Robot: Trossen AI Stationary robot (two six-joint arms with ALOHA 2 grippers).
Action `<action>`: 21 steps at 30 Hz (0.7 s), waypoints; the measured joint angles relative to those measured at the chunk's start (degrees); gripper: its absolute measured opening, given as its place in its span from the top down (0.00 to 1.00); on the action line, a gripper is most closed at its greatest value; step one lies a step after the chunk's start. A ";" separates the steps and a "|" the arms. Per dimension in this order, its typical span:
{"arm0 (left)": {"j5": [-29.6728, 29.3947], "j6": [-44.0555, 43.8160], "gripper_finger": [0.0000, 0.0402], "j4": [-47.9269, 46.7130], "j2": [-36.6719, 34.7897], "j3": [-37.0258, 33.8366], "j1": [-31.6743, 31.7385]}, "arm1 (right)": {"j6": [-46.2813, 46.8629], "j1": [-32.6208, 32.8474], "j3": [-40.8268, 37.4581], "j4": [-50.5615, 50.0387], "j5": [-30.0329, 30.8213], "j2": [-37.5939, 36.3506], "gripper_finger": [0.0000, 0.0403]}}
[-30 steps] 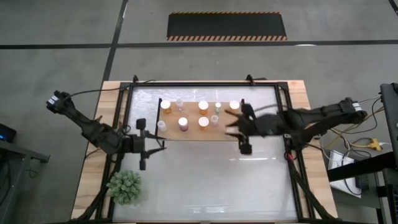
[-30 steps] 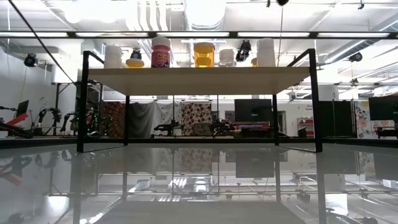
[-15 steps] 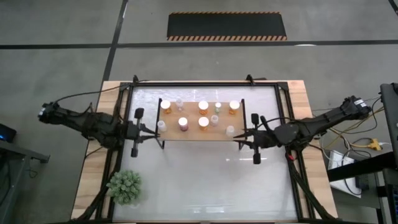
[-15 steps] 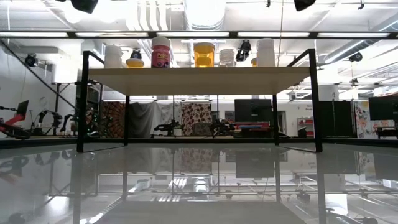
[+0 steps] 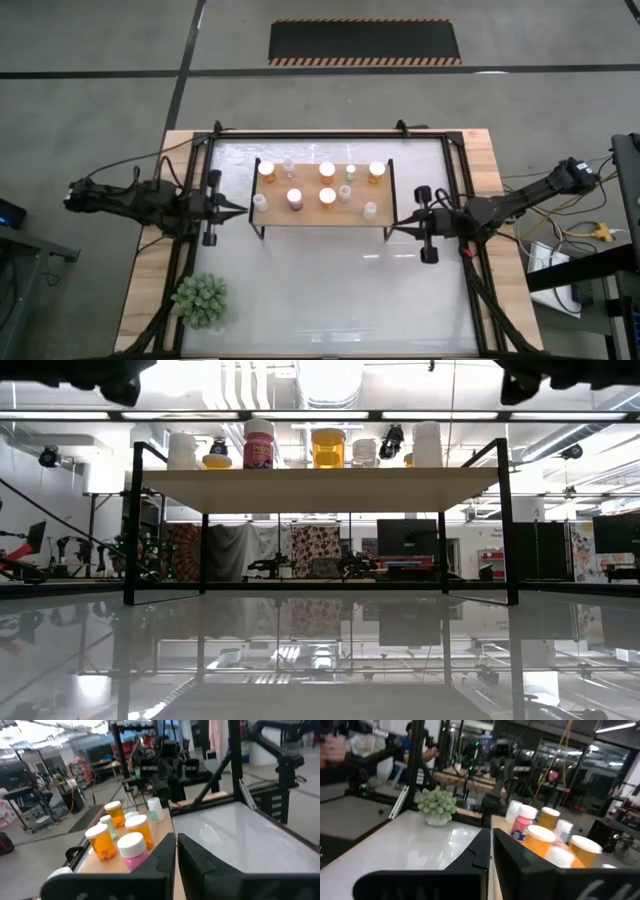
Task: Pick and place medicine bottles onto shelf by color
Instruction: Return to Home Position
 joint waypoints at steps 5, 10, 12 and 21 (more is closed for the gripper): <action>-0.02 -0.60 1.00 2.35 -4.41 -5.03 0.00 | 1.44 -1.20 -4.29 0.25 0.04 -7.69 0.97; -0.44 -2.48 1.00 5.98 -8.92 -9.35 0.04 | 0.46 -1.23 -9.38 -0.12 0.02 -15.15 0.97; -0.46 -3.01 1.00 7.32 -10.77 -11.17 0.04 | 0.06 -1.23 -11.25 0.10 0.02 -18.09 0.97; -0.77 -3.55 1.00 19.32 -16.83 -22.79 0.04 | -7.00 -4.60 -17.54 5.42 -0.09 -27.79 0.97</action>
